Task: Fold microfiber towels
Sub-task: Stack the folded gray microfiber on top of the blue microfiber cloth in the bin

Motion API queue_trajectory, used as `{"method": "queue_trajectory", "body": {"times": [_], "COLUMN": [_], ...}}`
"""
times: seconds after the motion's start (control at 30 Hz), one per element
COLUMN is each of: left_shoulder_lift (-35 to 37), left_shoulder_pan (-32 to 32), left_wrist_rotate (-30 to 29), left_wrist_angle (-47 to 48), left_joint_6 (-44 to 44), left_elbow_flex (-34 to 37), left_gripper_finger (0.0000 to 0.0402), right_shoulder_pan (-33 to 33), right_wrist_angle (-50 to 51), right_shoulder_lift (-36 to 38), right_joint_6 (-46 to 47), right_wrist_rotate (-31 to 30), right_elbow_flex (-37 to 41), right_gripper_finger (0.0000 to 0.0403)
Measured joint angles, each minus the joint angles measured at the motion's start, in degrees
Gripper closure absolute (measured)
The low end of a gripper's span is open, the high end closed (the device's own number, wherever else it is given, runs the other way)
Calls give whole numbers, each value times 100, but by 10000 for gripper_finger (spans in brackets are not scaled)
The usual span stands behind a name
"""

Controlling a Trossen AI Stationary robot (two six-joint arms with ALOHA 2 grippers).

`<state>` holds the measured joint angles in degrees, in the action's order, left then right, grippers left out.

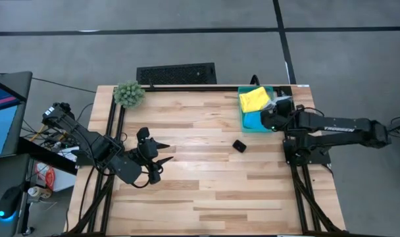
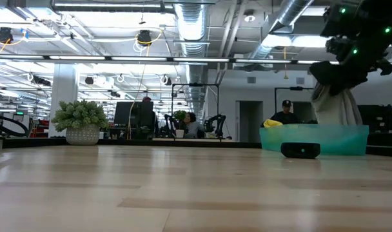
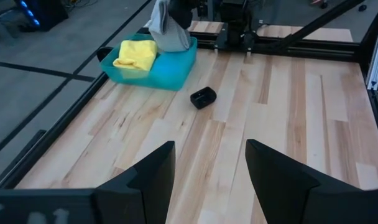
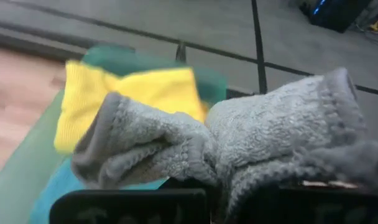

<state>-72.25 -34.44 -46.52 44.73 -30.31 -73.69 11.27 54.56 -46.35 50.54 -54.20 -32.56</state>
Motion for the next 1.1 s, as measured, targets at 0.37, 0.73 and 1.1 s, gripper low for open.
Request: {"method": "queue_trajectory", "body": {"times": [0.37, 0.73, 1.1], "left_shoulder_lift": [0, 0, 0], "left_shoulder_pan": [2, 1, 0], "left_wrist_rotate": [19, 113, 405], "left_wrist_angle": [-2, -4, -4], "left_joint_6": [-48, -154, -215], "left_elbow_flex": [0, 0, 0], "left_gripper_finger": [212, 212, 212], "right_shoulder_pan": [-600, -764, -905], "right_wrist_angle": [-1320, -2928, -3127], "right_shoulder_lift": [-1224, -2618, -2885], "right_joint_6": [503, 322, 59], "right_wrist_rotate": [177, 288, 706], "right_elbow_flex": [406, 409, 323], "right_gripper_finger": [368, 358, 259]}}
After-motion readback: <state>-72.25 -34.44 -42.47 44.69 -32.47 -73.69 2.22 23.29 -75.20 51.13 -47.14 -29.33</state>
